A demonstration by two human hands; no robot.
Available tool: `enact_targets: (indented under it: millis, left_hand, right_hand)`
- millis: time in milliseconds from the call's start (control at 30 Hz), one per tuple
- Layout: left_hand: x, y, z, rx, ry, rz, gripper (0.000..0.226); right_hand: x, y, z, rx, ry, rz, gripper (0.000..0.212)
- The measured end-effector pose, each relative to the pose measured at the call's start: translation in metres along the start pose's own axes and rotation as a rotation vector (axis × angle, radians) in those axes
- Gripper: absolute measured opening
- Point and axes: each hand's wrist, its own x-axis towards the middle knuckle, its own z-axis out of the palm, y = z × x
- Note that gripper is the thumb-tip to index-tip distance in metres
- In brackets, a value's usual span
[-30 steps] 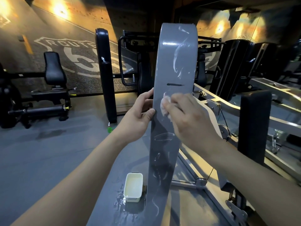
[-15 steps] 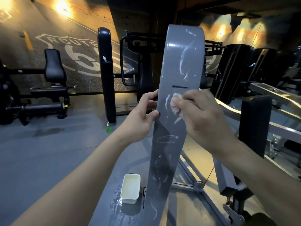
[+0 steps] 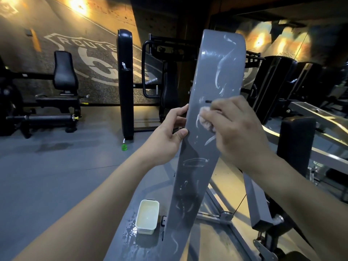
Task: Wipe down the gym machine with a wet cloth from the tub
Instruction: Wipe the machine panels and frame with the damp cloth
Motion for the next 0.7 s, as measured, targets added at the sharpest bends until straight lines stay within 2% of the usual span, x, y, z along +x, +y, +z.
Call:
enact_targets:
  millis: [100,267,467,567,700]
  left_hand:
    - [0.000,-0.001,0.001,-0.001,-0.003,-0.007,0.057]
    - [0.000,-0.001,-0.002,0.026,-0.014,-0.008,0.057]
    - [0.000,0.003,-0.002,0.034,-0.012,-0.029,0.056]
    - [0.001,0.001,-0.003,0.037,-0.008,-0.026,0.056]
    - [0.002,-0.001,-0.002,0.031,-0.005,-0.021,0.057]
  right_hand:
    - [0.015,-0.005,0.003,0.006,0.042,0.076,0.036]
    - [-0.028,-0.003,0.003,0.022,-0.048,-0.041,0.036]
    - [0.018,0.005,-0.002,0.036,0.093,0.020,0.029]
    - [0.028,0.010,-0.004,0.008,0.093,-0.001,0.033]
    - [0.021,0.003,0.005,0.005,0.058,-0.041,0.029]
